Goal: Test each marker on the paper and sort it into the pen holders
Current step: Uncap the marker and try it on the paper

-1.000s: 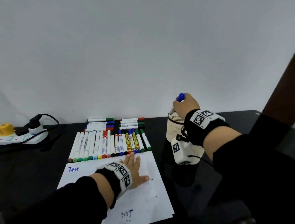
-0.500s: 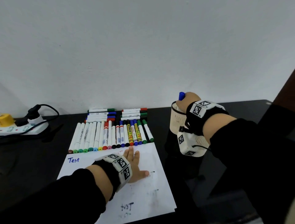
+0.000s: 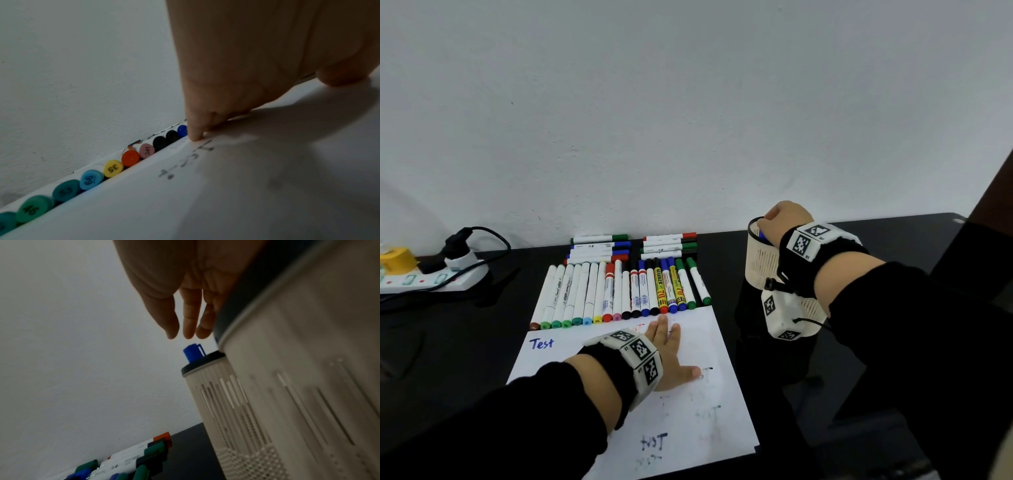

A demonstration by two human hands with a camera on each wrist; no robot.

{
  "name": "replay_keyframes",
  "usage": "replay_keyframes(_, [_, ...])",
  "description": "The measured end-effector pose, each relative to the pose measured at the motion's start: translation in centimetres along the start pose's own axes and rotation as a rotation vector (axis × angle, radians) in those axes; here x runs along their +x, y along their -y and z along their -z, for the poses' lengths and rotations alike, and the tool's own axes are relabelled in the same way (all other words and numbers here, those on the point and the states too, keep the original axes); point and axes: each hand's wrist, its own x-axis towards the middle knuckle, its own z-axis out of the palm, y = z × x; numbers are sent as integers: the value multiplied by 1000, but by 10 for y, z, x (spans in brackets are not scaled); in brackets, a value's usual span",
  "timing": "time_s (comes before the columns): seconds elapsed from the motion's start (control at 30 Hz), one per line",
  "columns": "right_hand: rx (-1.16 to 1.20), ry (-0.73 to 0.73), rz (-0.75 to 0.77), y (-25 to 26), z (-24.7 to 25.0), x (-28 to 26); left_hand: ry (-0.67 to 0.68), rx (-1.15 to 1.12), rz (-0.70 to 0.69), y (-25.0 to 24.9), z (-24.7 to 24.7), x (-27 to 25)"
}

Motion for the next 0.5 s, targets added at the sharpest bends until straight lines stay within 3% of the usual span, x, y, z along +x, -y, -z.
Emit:
replay_keyframes(0.23, [27,-16,116,19,0,-10,7,37,47,26,3,-9])
replay_keyframes(0.5, [-13,96,260,57,-44,-16,57,54,64,67,-2,-21])
